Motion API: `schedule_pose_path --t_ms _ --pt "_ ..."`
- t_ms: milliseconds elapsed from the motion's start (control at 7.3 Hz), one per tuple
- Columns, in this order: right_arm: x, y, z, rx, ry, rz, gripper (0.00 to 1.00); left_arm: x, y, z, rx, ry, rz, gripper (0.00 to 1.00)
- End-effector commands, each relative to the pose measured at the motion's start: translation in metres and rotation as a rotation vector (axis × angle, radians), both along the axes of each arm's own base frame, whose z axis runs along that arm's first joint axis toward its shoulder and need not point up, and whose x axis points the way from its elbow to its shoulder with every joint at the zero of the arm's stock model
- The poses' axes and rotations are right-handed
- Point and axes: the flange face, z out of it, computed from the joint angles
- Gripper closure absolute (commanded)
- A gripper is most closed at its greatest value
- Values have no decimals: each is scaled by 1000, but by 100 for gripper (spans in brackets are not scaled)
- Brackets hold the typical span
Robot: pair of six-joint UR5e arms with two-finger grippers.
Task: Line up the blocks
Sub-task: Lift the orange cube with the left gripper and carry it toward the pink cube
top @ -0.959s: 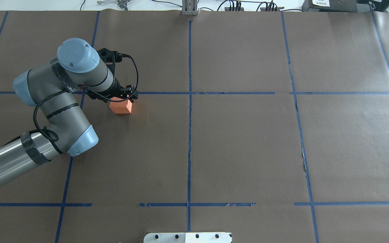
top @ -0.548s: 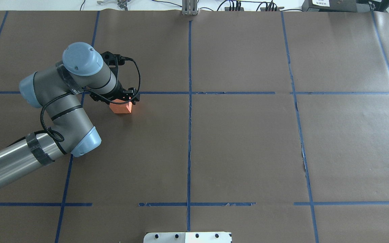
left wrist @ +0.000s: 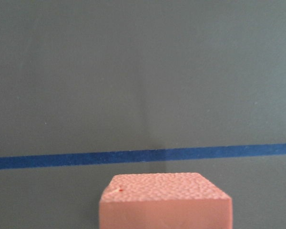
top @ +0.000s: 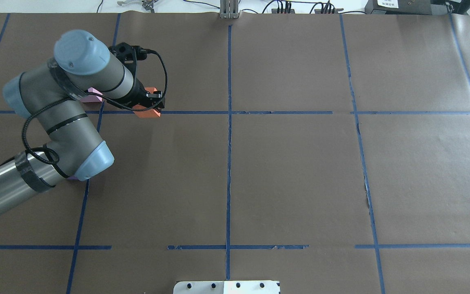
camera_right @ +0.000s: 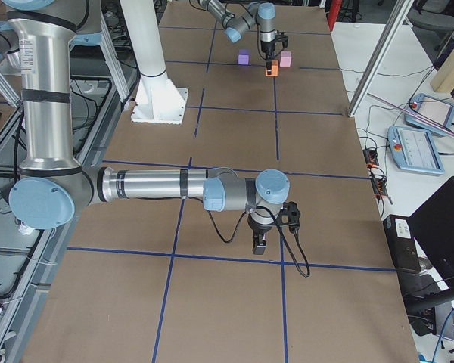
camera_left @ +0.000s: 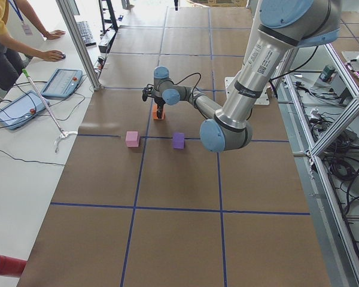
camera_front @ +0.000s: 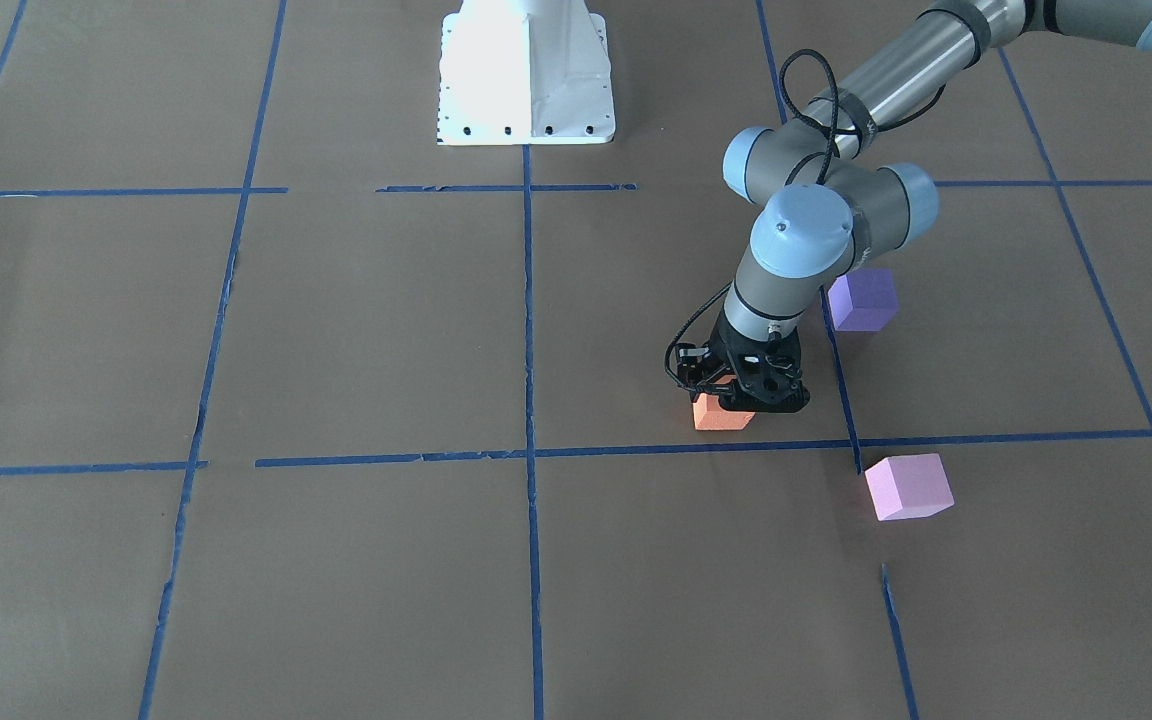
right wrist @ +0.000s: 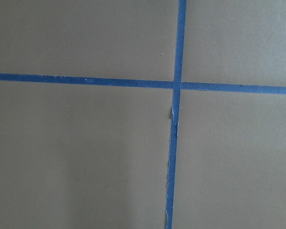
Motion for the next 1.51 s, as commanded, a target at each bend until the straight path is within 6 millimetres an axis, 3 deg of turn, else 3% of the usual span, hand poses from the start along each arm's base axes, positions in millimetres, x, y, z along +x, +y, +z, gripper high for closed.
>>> schedule_pose_path --t_ms 0,137,274,411,685,1096,1370 --pt "0 0 0 -1 0 0 0 -64 -1 21 -5 -57 -4 100" --pt "0 0 0 1 0 0 0 -101 18 72 -17 -88 28 100" --pt "0 0 0 1 0 0 0 -123 32 108 -39 -108 71 100" --pt "0 0 0 1 0 0 0 -127 37 139 -60 -135 90 100" --pt "0 0 0 1 0 0 0 -103 22 171 -38 -107 98 100" --pt "0 0 0 -1 0 0 0 -85 5 203 -21 -82 88 100" --pt "0 0 0 1 0 0 0 -58 16 205 -65 -59 75 100"
